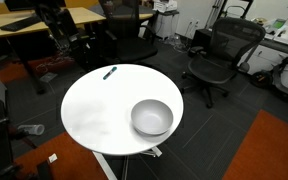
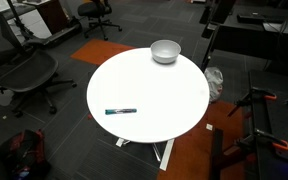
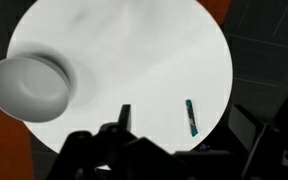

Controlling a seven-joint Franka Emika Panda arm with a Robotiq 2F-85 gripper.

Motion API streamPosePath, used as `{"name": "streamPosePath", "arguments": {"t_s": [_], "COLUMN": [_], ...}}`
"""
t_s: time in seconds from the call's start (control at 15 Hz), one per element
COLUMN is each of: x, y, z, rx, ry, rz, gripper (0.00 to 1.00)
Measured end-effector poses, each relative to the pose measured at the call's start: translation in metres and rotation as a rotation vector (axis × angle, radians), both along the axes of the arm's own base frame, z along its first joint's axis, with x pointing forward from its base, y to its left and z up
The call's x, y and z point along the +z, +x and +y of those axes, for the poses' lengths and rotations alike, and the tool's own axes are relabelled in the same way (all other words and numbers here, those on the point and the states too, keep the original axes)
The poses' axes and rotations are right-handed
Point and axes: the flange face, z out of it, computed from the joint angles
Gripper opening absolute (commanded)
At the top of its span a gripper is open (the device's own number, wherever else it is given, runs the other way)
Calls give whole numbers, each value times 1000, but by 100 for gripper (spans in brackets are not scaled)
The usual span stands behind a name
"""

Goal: Place the marker inside the grey bowl

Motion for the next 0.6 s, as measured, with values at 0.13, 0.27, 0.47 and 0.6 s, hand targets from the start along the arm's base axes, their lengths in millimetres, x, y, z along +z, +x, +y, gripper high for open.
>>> {"name": "streamPosePath", "arguments": {"t_s": [0.13, 0.27, 0.47, 0.6], "x": [-10, -24, -46, -62], "y": [29, 55, 89, 104], "z": [1, 4, 15, 28], "rx": [45, 79, 127, 161], "ry": [-9, -7, -7, -9], "rz": [-17, -25, -40, -29], "gripper": [100, 100, 100, 100]}}
